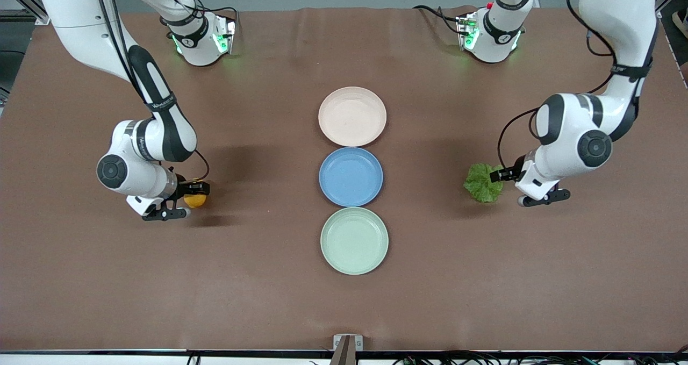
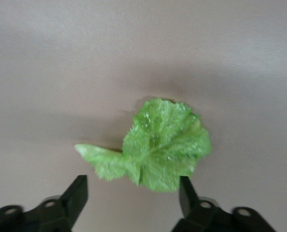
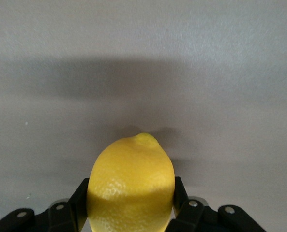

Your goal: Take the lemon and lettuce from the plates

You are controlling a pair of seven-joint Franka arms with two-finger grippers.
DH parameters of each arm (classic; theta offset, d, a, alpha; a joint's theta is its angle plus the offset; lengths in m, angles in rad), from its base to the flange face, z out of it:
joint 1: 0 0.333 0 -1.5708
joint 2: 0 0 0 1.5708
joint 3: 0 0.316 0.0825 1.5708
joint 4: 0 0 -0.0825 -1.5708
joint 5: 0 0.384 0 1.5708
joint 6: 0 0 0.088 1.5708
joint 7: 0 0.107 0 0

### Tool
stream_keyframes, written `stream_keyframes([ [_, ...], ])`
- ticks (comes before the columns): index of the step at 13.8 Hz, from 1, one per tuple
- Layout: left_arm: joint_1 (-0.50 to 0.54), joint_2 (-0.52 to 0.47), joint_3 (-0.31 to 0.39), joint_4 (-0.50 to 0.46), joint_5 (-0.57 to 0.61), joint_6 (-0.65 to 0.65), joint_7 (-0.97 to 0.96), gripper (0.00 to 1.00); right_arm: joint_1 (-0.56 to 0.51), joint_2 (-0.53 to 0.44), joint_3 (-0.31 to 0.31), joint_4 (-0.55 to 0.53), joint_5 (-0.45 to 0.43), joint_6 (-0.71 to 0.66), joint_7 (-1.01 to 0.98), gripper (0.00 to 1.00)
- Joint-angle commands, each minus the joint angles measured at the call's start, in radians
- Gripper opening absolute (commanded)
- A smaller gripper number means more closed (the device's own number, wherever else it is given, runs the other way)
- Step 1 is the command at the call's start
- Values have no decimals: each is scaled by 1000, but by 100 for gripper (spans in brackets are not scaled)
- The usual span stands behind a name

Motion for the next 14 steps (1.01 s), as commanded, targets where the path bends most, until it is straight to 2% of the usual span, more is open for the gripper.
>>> stream_keyframes([
  [1,12,-113,-11,27,17,-106,23,100,-27,-39,14,-50,13,17,-22,41],
  [2,10,-140,-12,57,17,-154,30,100,-29,-39,14,-45,11,14,-22,99],
  [5,15,-182,-8,201,17,-345,76,100,-29,-67,13,15,10,-44,-9,100],
  [8,53,-212,-5,346,19,-507,153,100,-29,-111,-21,137,-1,-259,24,100],
  [11,79,-232,-2,426,19,-530,205,100,-29,-179,-52,246,-45,-454,24,100],
  [14,83,-234,3,483,19,-541,248,100,-33,-197,-81,424,-67,-685,27,100],
])
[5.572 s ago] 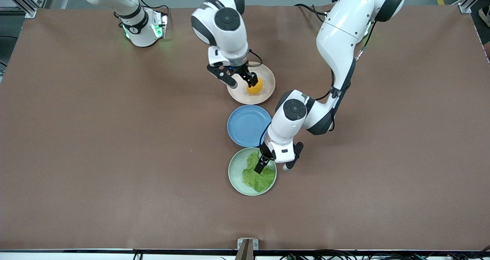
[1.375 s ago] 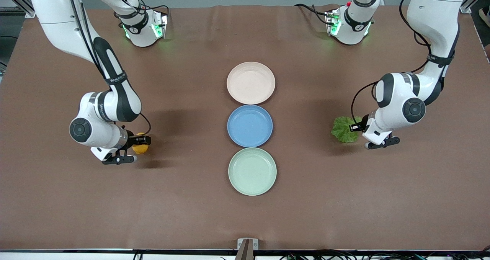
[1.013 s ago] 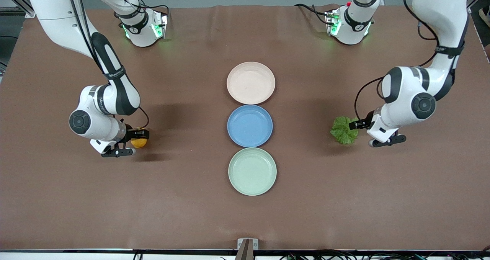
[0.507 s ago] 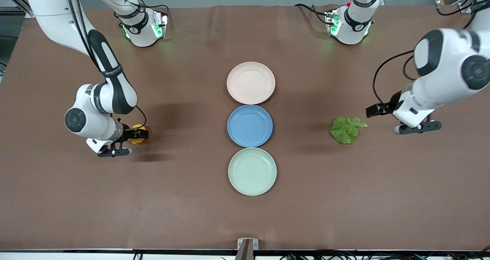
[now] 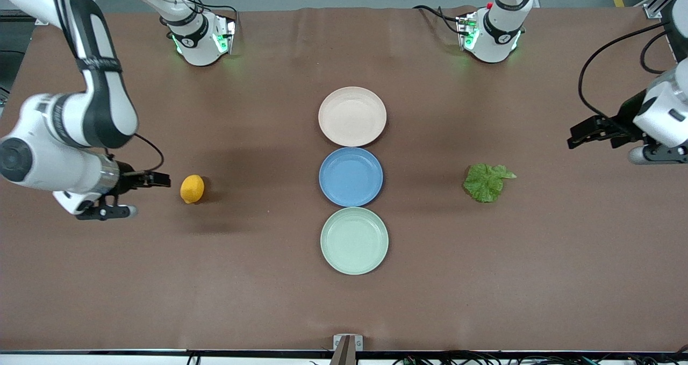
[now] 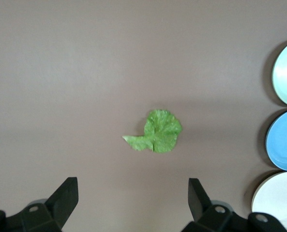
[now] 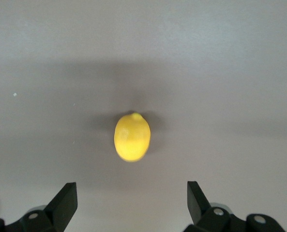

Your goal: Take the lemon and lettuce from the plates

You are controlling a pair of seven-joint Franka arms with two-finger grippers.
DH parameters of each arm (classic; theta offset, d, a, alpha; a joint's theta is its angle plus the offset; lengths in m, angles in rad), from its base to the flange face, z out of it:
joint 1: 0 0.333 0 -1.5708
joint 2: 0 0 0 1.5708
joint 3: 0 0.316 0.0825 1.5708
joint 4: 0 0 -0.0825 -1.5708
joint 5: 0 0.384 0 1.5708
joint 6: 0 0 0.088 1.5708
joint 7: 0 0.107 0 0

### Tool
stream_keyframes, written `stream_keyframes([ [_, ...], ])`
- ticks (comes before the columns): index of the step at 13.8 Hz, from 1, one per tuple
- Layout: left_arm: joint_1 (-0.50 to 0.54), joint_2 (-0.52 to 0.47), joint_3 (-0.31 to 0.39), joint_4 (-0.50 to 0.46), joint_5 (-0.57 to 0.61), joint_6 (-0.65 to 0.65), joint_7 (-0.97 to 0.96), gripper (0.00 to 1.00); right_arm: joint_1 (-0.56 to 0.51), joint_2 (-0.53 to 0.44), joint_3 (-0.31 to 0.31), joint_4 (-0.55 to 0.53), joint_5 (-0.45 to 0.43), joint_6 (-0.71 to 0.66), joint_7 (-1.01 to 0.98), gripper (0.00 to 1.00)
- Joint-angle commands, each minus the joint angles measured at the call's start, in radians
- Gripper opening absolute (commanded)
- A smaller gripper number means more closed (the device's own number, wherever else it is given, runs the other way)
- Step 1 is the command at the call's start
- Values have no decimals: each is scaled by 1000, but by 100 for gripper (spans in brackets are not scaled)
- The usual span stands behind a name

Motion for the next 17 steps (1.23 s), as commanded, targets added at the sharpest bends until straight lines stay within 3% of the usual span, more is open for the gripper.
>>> stream_keyframes([
  [1,1,-1,-1,54,18,-52,26,100,-16,-3,-11,157,-23,-173,11,100],
  [4,1,-9,-2,129,34,-129,26,100,-19,20,-6,315,-81,-271,11,100],
  [11,1,-9,-7,161,35,-146,25,100,-13,6,-6,337,-70,-342,16,100],
  [14,-1,-9,-10,161,35,-145,22,100,-14,-96,-6,198,-77,-269,16,100],
  [17,-1,-9,-12,161,35,-145,23,100,-20,-251,-6,-23,-78,-154,14,100],
])
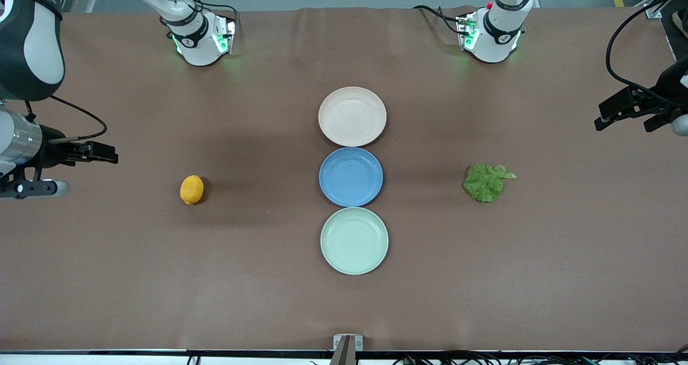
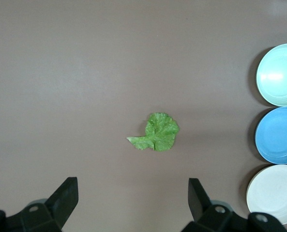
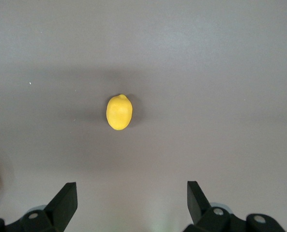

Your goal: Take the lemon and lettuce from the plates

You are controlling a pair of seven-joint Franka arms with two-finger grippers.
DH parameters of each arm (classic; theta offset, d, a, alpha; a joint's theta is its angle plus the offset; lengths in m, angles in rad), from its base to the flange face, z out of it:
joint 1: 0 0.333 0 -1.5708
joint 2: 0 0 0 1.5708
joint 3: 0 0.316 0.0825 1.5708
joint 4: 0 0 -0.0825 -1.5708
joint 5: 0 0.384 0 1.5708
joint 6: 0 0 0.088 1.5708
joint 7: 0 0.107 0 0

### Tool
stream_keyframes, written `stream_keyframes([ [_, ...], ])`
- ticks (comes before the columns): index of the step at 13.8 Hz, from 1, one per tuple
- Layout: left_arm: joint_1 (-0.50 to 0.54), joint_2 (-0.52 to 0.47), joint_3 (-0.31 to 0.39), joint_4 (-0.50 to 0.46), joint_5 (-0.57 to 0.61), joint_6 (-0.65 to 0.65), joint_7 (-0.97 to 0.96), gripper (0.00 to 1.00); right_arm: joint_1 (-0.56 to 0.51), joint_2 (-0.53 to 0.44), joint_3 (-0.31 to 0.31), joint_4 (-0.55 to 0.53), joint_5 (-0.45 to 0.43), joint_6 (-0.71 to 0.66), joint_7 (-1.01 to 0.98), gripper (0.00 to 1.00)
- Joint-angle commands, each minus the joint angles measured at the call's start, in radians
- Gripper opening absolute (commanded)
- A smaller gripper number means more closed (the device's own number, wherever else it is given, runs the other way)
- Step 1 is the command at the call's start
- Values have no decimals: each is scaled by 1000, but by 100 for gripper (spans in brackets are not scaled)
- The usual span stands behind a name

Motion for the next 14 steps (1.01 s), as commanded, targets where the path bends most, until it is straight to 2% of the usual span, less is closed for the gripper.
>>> stream_keyframes([
  [1,1,0,-5,15,24,-19,11,100,-13,-194,12,-247,-10,107,13,100],
  [5,3,2,-4,15,24,-19,17,100,-34,-264,22,-298,-16,112,12,100],
  [10,3,0,-4,14,22,-19,63,100,-139,-334,139,-350,-34,133,10,100],
  [14,3,2,-2,14,21,-19,57,100,-144,-368,143,-352,-38,119,10,100],
])
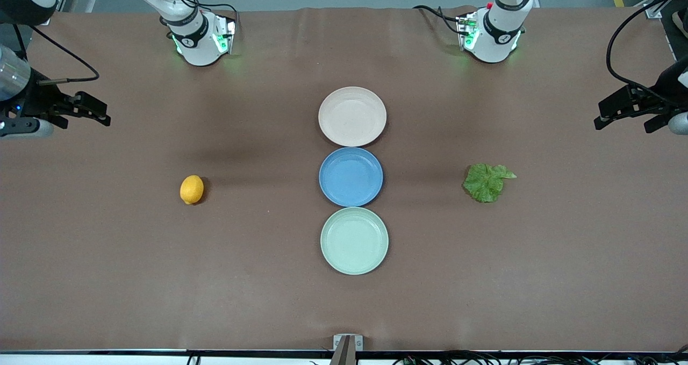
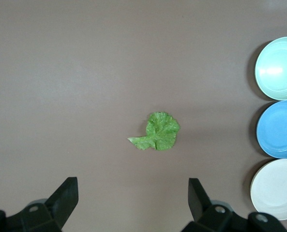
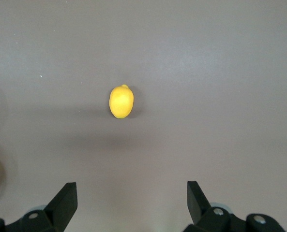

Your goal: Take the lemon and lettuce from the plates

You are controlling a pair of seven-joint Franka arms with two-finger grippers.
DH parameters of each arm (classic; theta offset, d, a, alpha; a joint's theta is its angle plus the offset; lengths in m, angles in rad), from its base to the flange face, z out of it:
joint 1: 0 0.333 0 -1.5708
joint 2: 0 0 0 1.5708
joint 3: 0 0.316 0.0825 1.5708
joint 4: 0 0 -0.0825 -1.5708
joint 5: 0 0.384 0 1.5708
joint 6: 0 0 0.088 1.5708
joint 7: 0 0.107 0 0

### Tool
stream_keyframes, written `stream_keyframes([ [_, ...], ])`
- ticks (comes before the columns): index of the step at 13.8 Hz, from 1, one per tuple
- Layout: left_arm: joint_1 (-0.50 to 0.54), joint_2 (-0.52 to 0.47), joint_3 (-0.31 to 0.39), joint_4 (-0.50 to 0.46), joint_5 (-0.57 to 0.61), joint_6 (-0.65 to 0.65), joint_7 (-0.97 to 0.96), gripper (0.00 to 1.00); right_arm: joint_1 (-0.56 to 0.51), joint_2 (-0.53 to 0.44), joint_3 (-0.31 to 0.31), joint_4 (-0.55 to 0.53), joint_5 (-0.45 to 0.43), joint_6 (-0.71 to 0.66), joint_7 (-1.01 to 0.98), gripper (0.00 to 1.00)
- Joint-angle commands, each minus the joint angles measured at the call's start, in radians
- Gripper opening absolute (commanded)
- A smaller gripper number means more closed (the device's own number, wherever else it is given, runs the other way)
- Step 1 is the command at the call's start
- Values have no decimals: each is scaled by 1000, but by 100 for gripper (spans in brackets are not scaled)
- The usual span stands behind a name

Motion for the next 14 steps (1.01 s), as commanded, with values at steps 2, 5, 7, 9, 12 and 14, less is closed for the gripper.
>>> stream_keyframes([
  [2,3,3,-1,14,21,-19,11,100,-26,-60,25,-45,-17,6,10,100],
  [5,3,3,-1,12,21,-19,8,100,-29,-84,26,-45,-17,-16,10,100],
  [7,3,3,-1,12,21,-19,8,100,-29,-100,26,-45,-16,-25,10,100],
  [9,3,3,-1,12,21,-19,8,100,-27,-101,26,-44,-16,-28,10,100],
  [12,5,3,0,12,21,-19,11,100,-26,-97,25,-41,-16,-17,12,100],
  [14,5,5,0,12,21,-19,12,100,-29,-63,19,13,-5,-23,16,100],
])
